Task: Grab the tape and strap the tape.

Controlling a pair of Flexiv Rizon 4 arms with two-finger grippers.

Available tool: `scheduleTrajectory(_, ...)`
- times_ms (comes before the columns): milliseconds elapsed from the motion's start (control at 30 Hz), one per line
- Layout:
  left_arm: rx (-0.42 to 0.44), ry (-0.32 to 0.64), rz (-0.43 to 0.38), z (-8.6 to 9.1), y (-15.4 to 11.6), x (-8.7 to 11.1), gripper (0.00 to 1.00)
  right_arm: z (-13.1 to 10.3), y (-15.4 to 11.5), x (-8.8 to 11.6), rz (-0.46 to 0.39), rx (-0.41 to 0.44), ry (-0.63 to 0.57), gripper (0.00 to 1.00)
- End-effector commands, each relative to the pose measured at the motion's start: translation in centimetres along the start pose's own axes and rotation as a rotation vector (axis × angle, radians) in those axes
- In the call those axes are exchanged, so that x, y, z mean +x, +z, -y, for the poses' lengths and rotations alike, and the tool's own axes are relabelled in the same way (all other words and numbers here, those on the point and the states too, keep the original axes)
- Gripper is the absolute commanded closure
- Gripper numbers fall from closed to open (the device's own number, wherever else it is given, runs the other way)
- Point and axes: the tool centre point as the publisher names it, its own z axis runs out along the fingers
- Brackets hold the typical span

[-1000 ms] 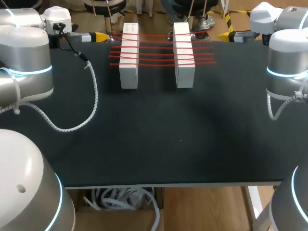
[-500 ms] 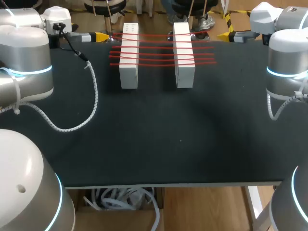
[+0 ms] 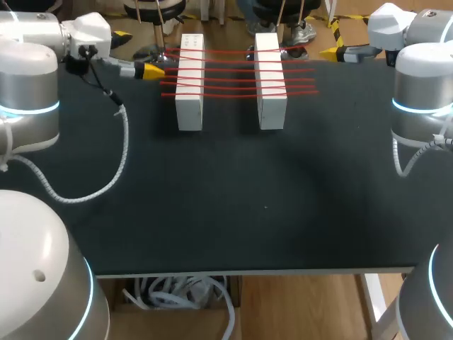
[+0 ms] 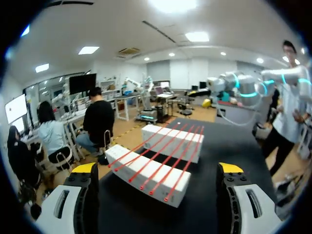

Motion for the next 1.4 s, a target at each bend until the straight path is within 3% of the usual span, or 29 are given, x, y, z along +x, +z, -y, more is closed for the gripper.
scheduleTrajectory(33, 0.07, 0.195, -0.049, -0.9, -0.3, 0.4, 0.0, 0.0, 0.0, 0.0, 0.0, 0.0, 0.0, 0.0)
scheduleTrajectory(567, 0.07, 0.195, -0.049, -0.9, -0.3, 0.4, 0.0, 0.0, 0.0, 0.0, 0.0, 0.0, 0.0, 0.0)
scheduleTrajectory(700, 0.073, 0.277, -0.081, 0.0, 0.5, -1.3, 0.0, 0.0, 0.0, 0.0, 0.0, 0.0, 0.0, 0.0)
scheduleTrajectory(800, 0.059, 0.329, -0.076, 0.5, 0.3, -1.4, 0.0, 0.0, 0.0, 0.0, 0.0, 0.0, 0.0, 0.0)
scheduleTrajectory(967, 0.05, 0.306, -0.166, 1.3, -0.3, -0.5, 0.0, 0.0, 0.0, 0.0, 0.0, 0.0, 0.0, 0.0)
scheduleTrajectory(1067, 0.11, 0.269, -0.2, 1.5, 0.1, 0.1, 0.0, 0.0, 0.0, 0.0, 0.0, 0.0, 0.0, 0.0)
scheduleTrajectory(1400, 0.225, 0.339, -0.373, 0.4, 2.4, 0.5, 0.0, 0.0, 0.0, 0.0, 0.0, 0.0, 0.0, 0.0)
